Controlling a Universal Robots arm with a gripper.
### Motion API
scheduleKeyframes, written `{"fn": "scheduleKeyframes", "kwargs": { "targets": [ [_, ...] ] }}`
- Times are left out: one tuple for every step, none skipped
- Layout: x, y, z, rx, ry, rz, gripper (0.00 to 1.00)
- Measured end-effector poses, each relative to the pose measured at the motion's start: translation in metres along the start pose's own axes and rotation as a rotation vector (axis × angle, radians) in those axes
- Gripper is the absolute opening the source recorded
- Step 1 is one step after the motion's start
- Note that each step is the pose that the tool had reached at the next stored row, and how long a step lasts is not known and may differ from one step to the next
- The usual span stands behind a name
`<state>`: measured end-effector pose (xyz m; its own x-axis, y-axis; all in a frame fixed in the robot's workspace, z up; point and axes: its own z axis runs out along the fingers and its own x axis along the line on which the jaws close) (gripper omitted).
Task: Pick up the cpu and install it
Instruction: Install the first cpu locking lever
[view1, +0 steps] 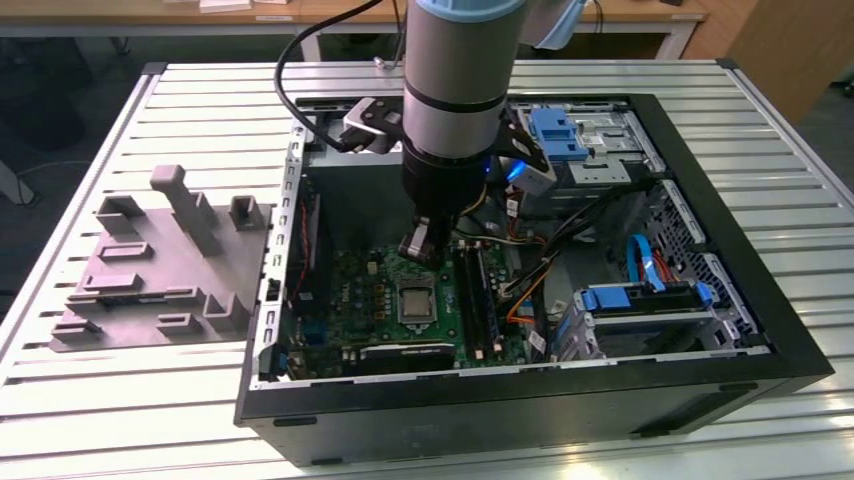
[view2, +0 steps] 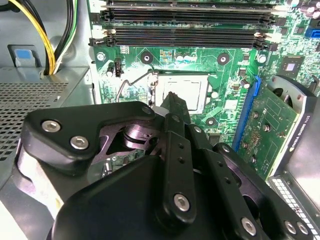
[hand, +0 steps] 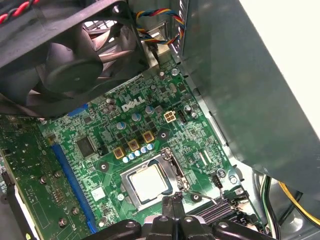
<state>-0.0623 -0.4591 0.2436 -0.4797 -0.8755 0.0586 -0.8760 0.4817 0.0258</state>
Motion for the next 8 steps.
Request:
{"fn": "scheduleKeyframes", "kwargs": {
  "targets": [
    [0.0,0.0,0.0,0.0,0.0,0.0,0.11],
    [0.0,0.0,0.0,0.0,0.0,0.0,0.11],
    [0.0,0.0,0.0,0.0,0.0,0.0,0.11],
    [0.0,0.0,0.0,0.0,0.0,0.0,0.11],
    [0.0,0.0,0.0,0.0,0.0,0.0,0.11],
    [0.0002,0.0004,0.0,0.0001,0.0,0.0,0.11],
    [0.0002,0.0004,0.0,0.0002,0.0,0.0,0.11],
    [0.0002,0.0003,0.0,0.0002,0.0,0.0,0.11]
  ]
}}
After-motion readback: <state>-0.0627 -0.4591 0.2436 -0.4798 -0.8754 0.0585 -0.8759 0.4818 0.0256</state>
